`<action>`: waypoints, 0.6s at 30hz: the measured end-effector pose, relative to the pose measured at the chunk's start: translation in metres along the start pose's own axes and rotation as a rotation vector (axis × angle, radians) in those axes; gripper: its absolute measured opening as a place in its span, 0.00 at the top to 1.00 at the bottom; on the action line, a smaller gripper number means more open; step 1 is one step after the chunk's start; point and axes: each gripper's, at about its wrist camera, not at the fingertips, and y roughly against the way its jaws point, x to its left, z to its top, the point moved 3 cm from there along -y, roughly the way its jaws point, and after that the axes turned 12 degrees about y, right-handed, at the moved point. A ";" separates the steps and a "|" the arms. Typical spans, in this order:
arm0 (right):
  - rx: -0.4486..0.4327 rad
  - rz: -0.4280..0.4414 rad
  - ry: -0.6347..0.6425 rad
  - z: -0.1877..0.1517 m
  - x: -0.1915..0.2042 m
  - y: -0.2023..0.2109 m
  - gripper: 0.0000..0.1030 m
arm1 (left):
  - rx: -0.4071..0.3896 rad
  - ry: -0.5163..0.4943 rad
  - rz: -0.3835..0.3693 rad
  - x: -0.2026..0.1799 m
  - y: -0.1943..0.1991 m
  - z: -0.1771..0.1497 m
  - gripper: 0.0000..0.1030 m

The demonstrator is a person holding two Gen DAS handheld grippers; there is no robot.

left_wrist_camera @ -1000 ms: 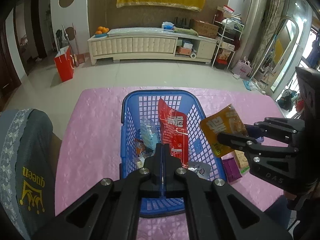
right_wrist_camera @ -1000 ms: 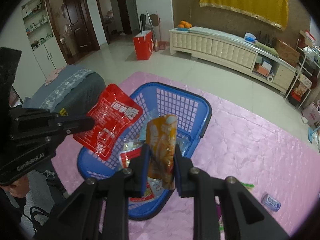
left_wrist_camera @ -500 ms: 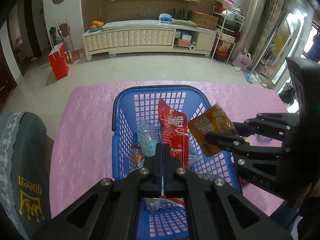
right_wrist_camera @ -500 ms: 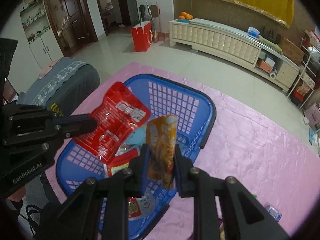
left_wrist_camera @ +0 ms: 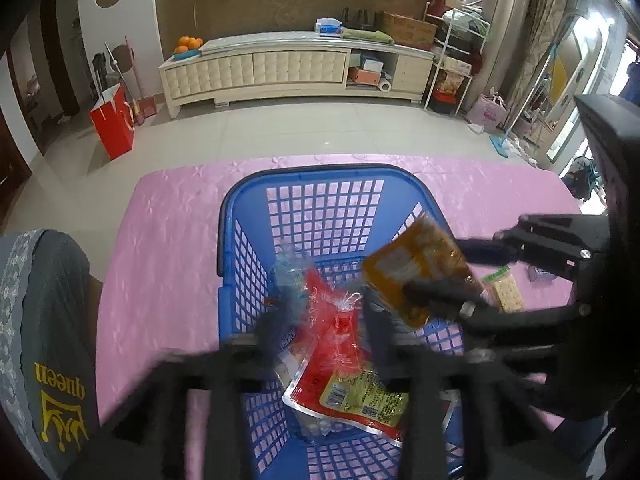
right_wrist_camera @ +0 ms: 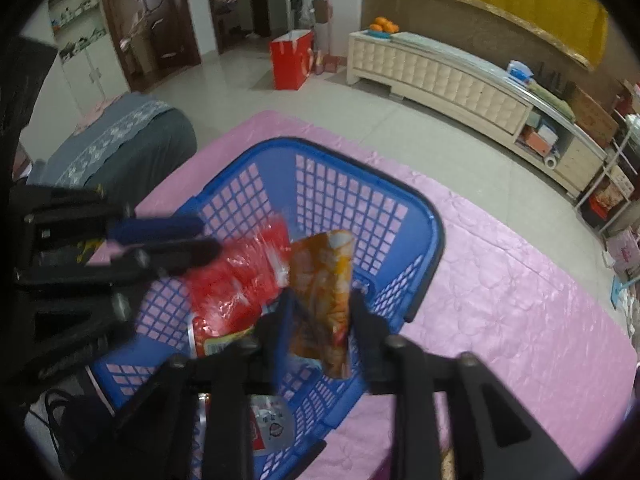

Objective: Organize snacks
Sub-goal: 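Carry both packets over the blue basket and open both grippers to drop them, then move both open grippers away from the basket toward the remaining snacks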

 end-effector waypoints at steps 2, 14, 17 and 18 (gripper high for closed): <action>0.000 -0.050 0.006 -0.002 -0.002 0.002 0.34 | -0.002 -0.004 -0.005 0.001 0.003 -0.001 0.60; -0.053 -0.077 -0.077 -0.017 -0.008 0.051 0.24 | -0.040 0.006 0.001 -0.008 0.046 -0.016 0.50; -0.074 -0.081 -0.100 -0.022 -0.008 0.072 0.23 | -0.055 0.000 -0.003 -0.016 0.061 -0.022 0.45; -0.080 -0.085 -0.105 -0.024 -0.008 0.078 0.23 | -0.061 -0.003 -0.004 -0.019 0.066 -0.024 0.44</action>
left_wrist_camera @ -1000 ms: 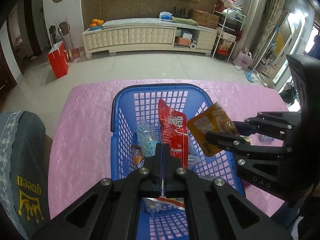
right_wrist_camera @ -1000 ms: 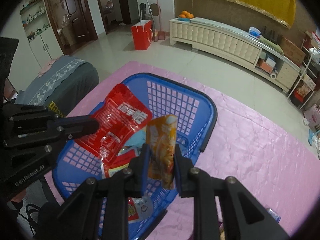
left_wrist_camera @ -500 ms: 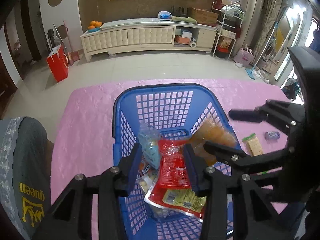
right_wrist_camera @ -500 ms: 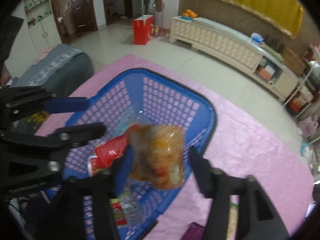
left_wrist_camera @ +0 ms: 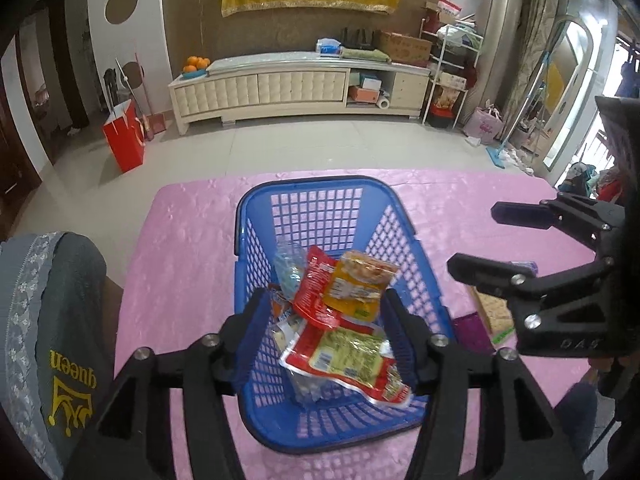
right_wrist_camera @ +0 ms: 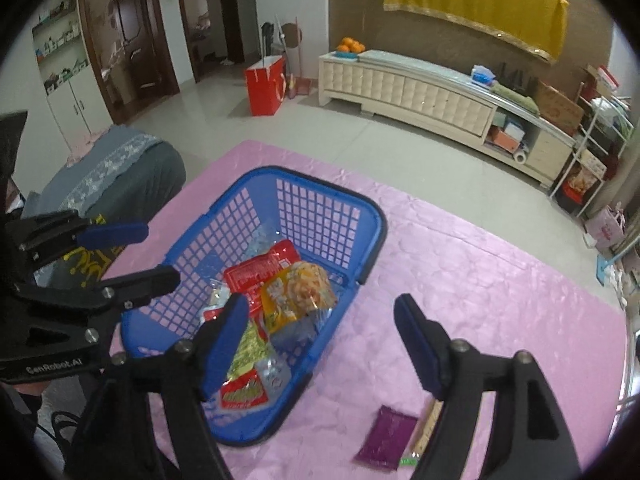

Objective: Organize snacks
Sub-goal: 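Move both open grippers away from the basket toward the remaining snacks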

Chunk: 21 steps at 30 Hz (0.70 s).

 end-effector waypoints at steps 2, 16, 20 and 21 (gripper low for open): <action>-0.012 -0.008 -0.022 -0.005 -0.002 0.014 0.19 | -0.012 -0.011 -0.007 -0.009 0.011 -0.003 0.43; -0.055 -0.090 -0.127 -0.062 -0.038 0.079 0.08 | -0.034 -0.089 -0.069 -0.084 0.038 -0.022 0.28; -0.034 -0.132 -0.151 -0.087 -0.051 0.089 0.08 | -0.022 -0.098 -0.083 -0.104 0.033 -0.035 0.28; -0.024 -0.137 -0.157 -0.092 -0.054 0.089 0.08 | -0.019 -0.097 -0.086 -0.110 0.031 -0.038 0.28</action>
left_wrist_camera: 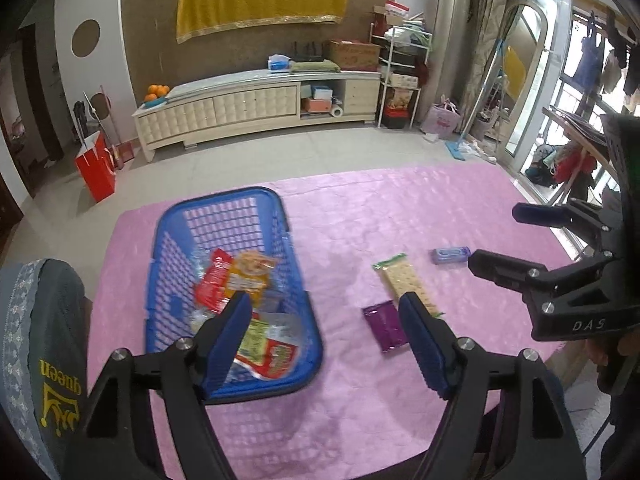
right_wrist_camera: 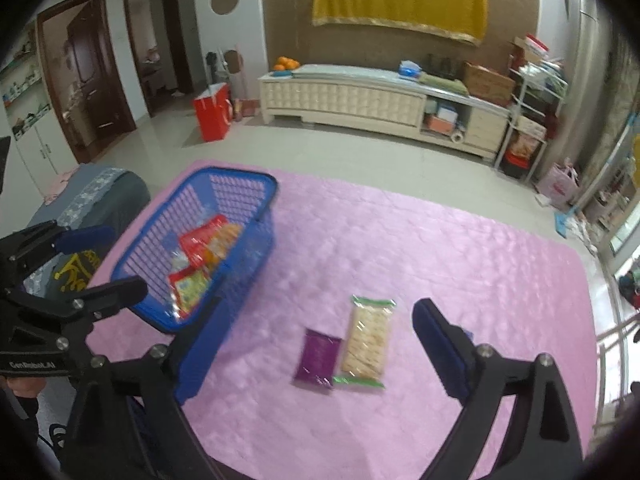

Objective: Organize snacks
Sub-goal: 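Move both open grippers away from the basket toward the remaining snacks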

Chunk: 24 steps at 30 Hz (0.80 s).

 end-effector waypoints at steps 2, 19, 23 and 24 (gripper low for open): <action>0.010 -0.013 -0.010 -0.011 -0.008 0.001 0.08 | 0.012 0.002 -0.003 -0.013 -0.008 -0.006 0.28; 0.072 -0.014 -0.131 -0.096 -0.062 -0.021 0.08 | 0.142 -0.045 -0.009 -0.084 -0.085 -0.056 0.28; 0.106 -0.008 -0.148 -0.110 -0.065 -0.040 0.08 | 0.187 -0.050 0.005 -0.090 -0.110 -0.065 0.28; 0.114 -0.011 -0.154 -0.114 -0.067 -0.044 0.08 | 0.197 -0.045 0.010 -0.090 -0.116 -0.066 0.28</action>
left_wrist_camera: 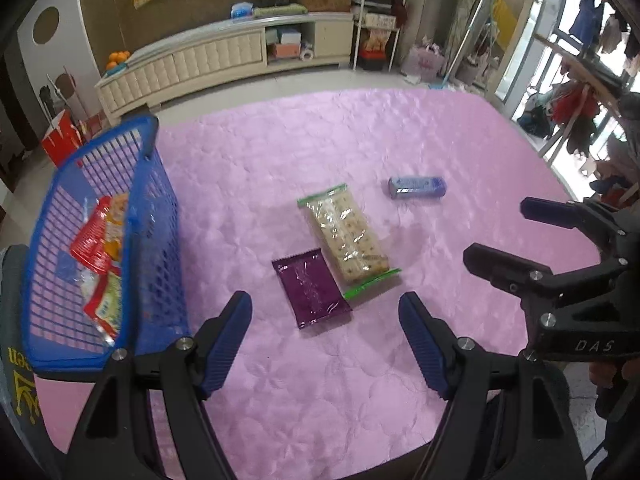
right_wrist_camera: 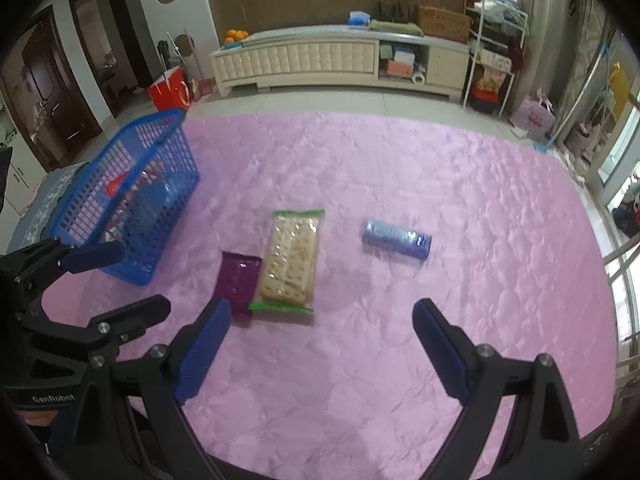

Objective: Organize snacks
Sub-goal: 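Move both open grippers away from the basket toward the remaining snacks, then grasp the purple packet with the left gripper while the right gripper grasps the cracker pack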

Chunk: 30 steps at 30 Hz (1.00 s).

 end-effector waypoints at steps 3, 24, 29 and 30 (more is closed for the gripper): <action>0.021 0.000 -0.019 -0.005 -0.007 -0.015 0.08 | 0.038 0.014 0.004 0.001 -0.021 -0.002 0.28; 0.129 0.029 -0.008 -0.005 -0.016 -0.092 0.08 | 0.167 0.080 0.050 0.034 -0.118 0.012 0.28; 0.146 0.029 -0.015 -0.008 -0.017 -0.095 0.08 | 0.185 0.062 0.058 0.031 -0.129 0.008 0.28; 0.149 0.027 -0.014 -0.009 -0.017 -0.095 0.08 | 0.182 0.060 0.060 0.031 -0.129 0.007 0.28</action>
